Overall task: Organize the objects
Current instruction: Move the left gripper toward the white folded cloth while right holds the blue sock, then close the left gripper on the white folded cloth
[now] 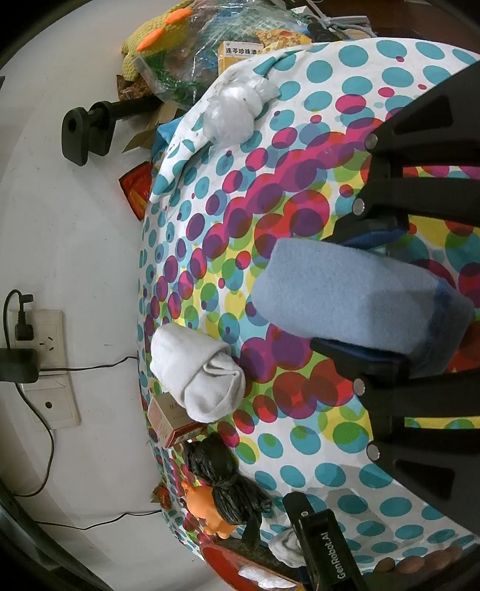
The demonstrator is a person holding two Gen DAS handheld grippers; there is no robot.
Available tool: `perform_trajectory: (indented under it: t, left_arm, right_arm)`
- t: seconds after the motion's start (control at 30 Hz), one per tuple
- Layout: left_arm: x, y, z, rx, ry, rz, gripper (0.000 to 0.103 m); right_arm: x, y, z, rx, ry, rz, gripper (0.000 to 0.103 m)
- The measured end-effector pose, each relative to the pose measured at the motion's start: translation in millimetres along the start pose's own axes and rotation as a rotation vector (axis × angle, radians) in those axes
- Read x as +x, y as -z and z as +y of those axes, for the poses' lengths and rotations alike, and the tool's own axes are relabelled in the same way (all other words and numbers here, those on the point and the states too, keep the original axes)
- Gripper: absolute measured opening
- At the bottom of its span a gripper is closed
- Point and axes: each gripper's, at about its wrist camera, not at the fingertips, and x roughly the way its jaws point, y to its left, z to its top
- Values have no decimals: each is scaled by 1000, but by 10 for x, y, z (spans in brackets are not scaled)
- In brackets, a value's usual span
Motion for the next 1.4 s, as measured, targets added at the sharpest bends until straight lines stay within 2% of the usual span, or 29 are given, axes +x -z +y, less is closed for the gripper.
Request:
perform_trajectory:
  t: [0.23, 0.57, 0.87, 0.97, 1.03, 1.2, 1.4]
  left_arm:
    - [-17, 15, -45, 9, 5, -19, 89]
    - [-89, 110, -125, 27, 17, -81, 89]
    - [-106, 127, -122, 25, 21, -83, 90]
    - [-128, 146, -105, 15, 17, -94, 78]
    - [-146, 153, -86, 12, 15, -106, 62]
    - [-172, 153, -91, 44, 31, -119, 43]
    - [-209, 139, -56, 63, 60, -102, 37]
  right_arm:
    - [2, -3, -7, 0, 0, 0, 46]
    - [7, -7, 5, -2, 2, 0, 46]
    - [2, -16, 14, -4, 6, 1, 46]
    - [3, -24, 14, -6, 8, 1, 46]
    - [4, -29, 14, -5, 9, 1, 46]
    - [8, -37, 13, -6, 10, 1, 46]
    - [10, -39, 16, -6, 10, 1, 46]
